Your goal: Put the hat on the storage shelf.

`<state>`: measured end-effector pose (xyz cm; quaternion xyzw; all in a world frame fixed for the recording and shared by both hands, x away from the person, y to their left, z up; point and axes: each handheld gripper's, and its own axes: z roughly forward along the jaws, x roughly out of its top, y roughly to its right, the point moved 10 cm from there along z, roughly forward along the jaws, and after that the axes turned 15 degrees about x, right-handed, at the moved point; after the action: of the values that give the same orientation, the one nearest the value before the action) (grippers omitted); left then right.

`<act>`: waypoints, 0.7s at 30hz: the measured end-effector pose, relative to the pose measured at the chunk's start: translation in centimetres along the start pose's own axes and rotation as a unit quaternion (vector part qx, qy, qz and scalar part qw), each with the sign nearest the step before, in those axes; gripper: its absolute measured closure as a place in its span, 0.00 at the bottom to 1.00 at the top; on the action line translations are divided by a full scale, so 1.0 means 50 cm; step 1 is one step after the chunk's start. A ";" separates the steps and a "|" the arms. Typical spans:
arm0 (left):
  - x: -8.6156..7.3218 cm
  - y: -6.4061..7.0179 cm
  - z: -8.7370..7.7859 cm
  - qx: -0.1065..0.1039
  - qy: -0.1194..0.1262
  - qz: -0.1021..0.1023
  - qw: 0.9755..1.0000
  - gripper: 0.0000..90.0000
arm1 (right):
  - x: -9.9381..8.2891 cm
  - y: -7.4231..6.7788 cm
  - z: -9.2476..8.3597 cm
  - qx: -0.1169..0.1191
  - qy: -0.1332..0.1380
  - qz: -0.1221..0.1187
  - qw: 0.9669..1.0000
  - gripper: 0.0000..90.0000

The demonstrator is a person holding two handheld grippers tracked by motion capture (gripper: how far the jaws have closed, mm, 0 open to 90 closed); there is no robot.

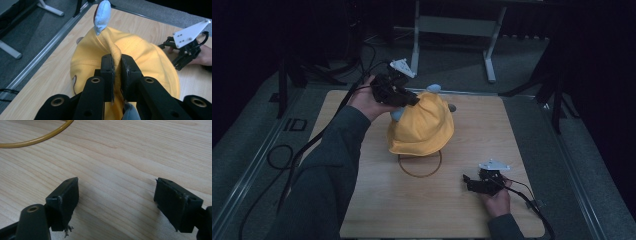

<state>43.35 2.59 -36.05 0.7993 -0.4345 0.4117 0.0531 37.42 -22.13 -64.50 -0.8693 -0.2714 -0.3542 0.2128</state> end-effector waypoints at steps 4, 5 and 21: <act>0.005 0.013 0.007 -0.007 0.001 0.007 1.000 0.89 | 0.000 0.000 0.000 0.000 0.000 0.000 1.000 0.22; 0.006 0.017 0.009 -0.010 0.002 0.005 1.000 0.89 | 0.000 0.000 0.000 0.000 0.000 0.000 1.000 0.22; -0.001 0.015 0.016 -0.001 -0.009 -0.026 1.000 0.41 | 0.000 0.000 0.000 0.000 0.000 0.000 1.000 0.22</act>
<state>43.28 1.83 -36.83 0.8138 -0.4144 0.4029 0.0604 37.42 -22.13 -64.50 -0.8694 -0.2710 -0.3543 0.2126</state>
